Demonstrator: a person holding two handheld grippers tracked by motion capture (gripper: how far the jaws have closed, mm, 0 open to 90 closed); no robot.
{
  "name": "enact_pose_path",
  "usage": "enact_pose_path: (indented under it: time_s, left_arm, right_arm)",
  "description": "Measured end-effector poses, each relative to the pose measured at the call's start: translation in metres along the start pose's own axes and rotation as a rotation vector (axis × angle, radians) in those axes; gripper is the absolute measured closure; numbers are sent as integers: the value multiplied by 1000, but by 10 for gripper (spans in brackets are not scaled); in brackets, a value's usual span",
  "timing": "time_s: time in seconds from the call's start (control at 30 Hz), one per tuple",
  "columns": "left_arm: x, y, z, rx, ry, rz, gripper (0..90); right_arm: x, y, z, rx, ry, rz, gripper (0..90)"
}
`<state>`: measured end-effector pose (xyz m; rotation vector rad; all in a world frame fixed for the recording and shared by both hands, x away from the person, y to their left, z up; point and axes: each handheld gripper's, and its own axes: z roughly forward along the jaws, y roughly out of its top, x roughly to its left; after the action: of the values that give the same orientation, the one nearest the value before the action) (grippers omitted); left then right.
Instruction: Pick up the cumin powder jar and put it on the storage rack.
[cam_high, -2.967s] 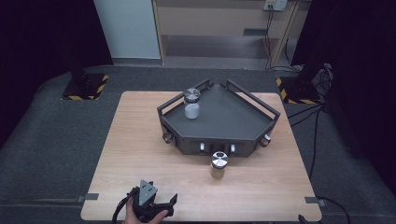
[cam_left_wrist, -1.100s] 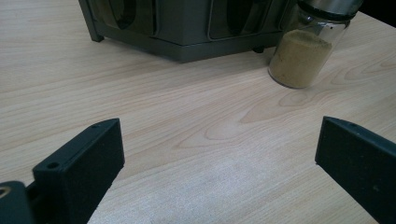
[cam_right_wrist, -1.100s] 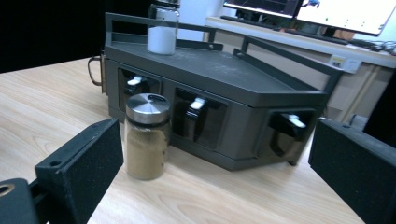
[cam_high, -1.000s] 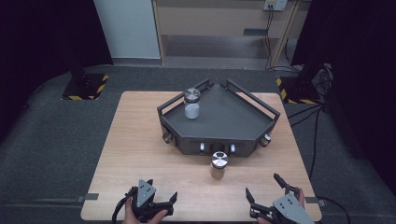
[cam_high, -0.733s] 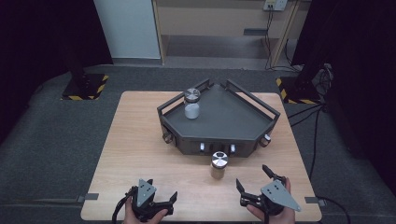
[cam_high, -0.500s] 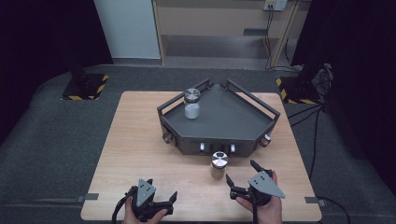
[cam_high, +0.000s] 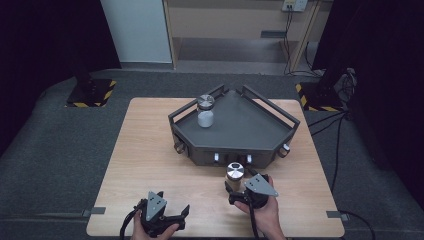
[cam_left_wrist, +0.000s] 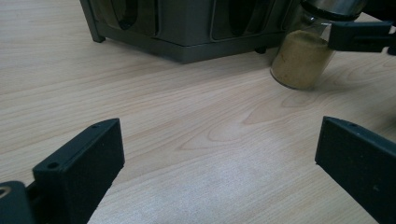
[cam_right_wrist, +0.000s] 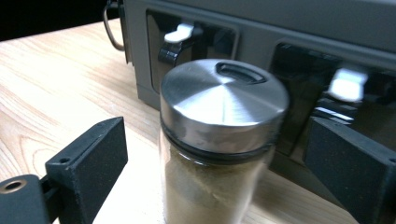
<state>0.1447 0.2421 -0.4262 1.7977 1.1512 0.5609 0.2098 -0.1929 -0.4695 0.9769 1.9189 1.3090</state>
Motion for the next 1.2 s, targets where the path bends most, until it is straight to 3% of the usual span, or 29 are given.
enact_pose_path:
  time_s: [0.37, 0.53, 1.0, 1.2]
  left_arm:
    - [3, 0, 0, 1, 3, -1, 3]
    - [3, 0, 0, 0, 8, 0, 5]
    - [2, 0, -1, -1, 11, 0, 5]
    - [3, -1, -2, -5, 13, -5, 5]
  right_arm:
    - [1, -6, 23, 37, 12, 1, 139]
    - [5, -13, 27, 32, -12, 1, 273]
    - [4, -8, 25, 40, -10, 6, 298]
    - [5, 3, 11, 2, 1, -2, 298]
